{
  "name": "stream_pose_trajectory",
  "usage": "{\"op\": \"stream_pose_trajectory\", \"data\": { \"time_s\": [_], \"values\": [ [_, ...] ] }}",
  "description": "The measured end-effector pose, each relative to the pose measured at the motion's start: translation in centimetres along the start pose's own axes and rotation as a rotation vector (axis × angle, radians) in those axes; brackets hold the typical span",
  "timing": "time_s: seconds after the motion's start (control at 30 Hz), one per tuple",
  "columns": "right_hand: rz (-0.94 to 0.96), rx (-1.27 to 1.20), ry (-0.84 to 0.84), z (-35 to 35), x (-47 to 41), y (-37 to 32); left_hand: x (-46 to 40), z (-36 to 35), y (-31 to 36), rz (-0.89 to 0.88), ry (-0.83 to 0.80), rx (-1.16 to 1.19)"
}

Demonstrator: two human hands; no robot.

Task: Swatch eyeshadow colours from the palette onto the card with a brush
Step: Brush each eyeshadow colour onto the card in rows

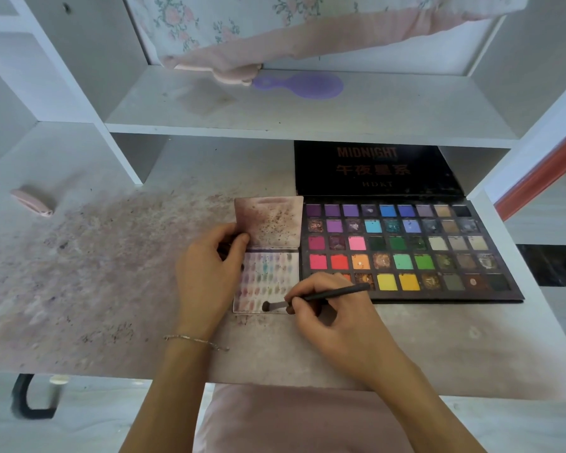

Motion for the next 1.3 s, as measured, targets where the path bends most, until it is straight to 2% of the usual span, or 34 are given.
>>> {"op": "stream_pose_trajectory", "data": {
  "time_s": [0.23,0.3,0.43,0.5,0.6,0.73,0.97,1.3],
  "values": [
    [0.013,-0.006,0.002,0.0,0.0,0.0,0.0,-0.1,0.0,-0.001,-0.001,-0.011],
    [0.004,-0.094,0.006,0.2,0.1,0.0,-0.1,-0.1,-0.1,0.000,-0.002,-0.005],
    [0.034,-0.319,0.133,0.9,0.2,0.0,-0.1,-0.1,-0.1,0.003,-0.008,-0.008],
    [0.051,-0.346,0.214,1.2,0.2,0.2,-0.1,-0.1,-0.1,0.006,-0.014,0.004],
    [0.097,-0.319,0.333,1.9,0.3,0.3,-0.1,0.0,-0.2,0.018,-0.021,0.014],
    [0.128,-0.282,0.410,3.0,0.8,0.9,-0.1,0.0,-0.2,0.018,-0.021,0.011],
    [-0.040,-0.263,0.622,7.4,3.4,3.7,0.0,0.0,-0.1,0.022,-0.011,0.008],
    [-0.198,0.012,0.776,10.0,5.4,6.0,0.2,0.0,0.1,0.019,-0.003,-0.013]
  ]
}}
Point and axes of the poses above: each hand's wrist, its own x-axis away from the middle knuckle, its own z-axis out of the back of the hand, y = z × x, the point moved 4 cm from there along -x, towards the middle knuckle, and after that the axes turned 4 degrees about x, right-handed, at the moved point
